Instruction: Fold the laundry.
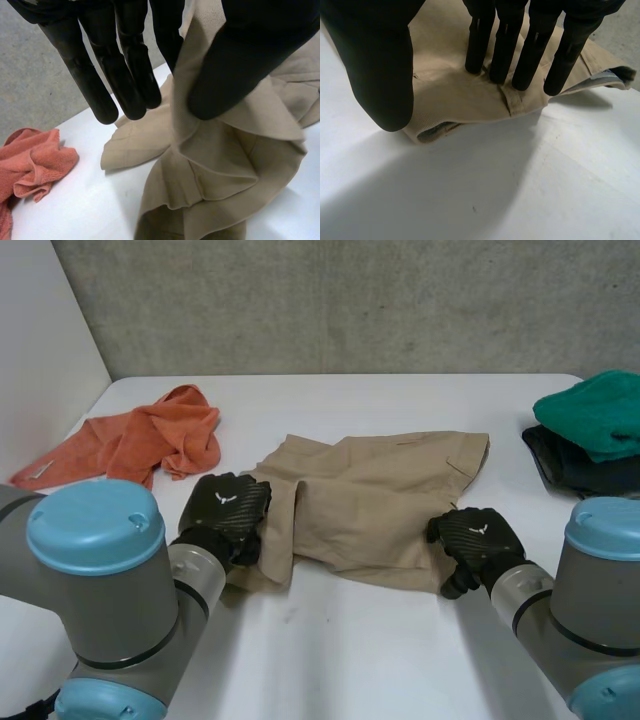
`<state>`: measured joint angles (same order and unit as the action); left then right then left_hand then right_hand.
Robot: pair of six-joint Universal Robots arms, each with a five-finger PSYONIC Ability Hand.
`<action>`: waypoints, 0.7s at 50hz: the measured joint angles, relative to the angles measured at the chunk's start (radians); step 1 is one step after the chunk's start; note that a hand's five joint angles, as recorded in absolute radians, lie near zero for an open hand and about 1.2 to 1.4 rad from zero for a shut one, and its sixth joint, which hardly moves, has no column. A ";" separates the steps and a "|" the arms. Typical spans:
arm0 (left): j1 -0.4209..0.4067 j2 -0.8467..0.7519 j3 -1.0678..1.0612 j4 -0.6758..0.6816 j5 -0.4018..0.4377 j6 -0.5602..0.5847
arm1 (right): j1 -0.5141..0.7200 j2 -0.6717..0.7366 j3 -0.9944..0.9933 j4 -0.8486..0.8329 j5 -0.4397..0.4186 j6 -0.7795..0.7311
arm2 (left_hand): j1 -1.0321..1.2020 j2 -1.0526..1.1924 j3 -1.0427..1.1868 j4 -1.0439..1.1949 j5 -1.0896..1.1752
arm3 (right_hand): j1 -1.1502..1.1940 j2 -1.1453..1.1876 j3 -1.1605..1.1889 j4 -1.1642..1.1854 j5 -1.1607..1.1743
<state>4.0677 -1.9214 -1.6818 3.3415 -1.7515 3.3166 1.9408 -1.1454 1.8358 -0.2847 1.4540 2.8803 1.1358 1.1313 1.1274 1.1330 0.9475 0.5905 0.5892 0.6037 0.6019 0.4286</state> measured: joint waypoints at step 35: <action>0.032 0.321 0.140 -0.276 0.068 0.015 | -0.021 -0.412 -0.351 0.503 0.114 -0.491 | 0.016 0.064 0.062 0.064 0.037 | 0.483 0.589 0.583 0.594 0.571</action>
<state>4.1000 -1.6000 -1.5414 3.0656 -1.6836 3.3316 1.9199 -1.5570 1.4847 0.2179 1.5680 2.3891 1.1518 1.1948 1.1890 1.1971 0.9840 1.0732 1.1782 1.1869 1.1962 0.9999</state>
